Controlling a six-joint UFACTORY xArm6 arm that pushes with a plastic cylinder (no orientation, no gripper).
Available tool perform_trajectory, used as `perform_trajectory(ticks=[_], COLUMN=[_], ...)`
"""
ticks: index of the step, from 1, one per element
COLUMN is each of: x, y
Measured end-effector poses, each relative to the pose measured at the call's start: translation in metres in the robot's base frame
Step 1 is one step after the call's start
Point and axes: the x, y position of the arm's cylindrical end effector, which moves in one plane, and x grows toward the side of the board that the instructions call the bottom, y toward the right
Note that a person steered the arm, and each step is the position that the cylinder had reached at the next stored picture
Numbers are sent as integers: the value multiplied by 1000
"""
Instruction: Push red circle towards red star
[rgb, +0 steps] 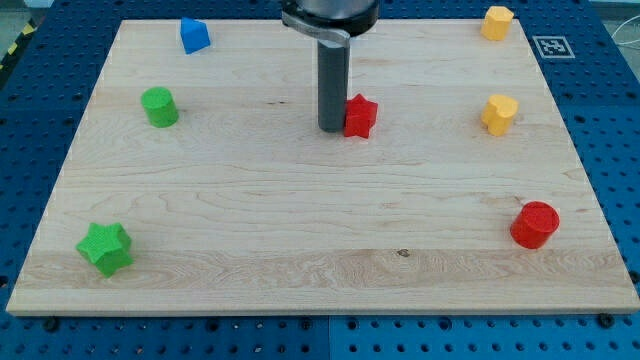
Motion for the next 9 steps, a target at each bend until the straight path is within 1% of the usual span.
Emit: perform_trajectory(ticks=[1, 2, 3, 4, 6, 7, 8, 9], x=[-5, 0, 29, 70, 155, 196, 205, 184], y=[2, 4, -18, -9, 61, 110, 162, 204])
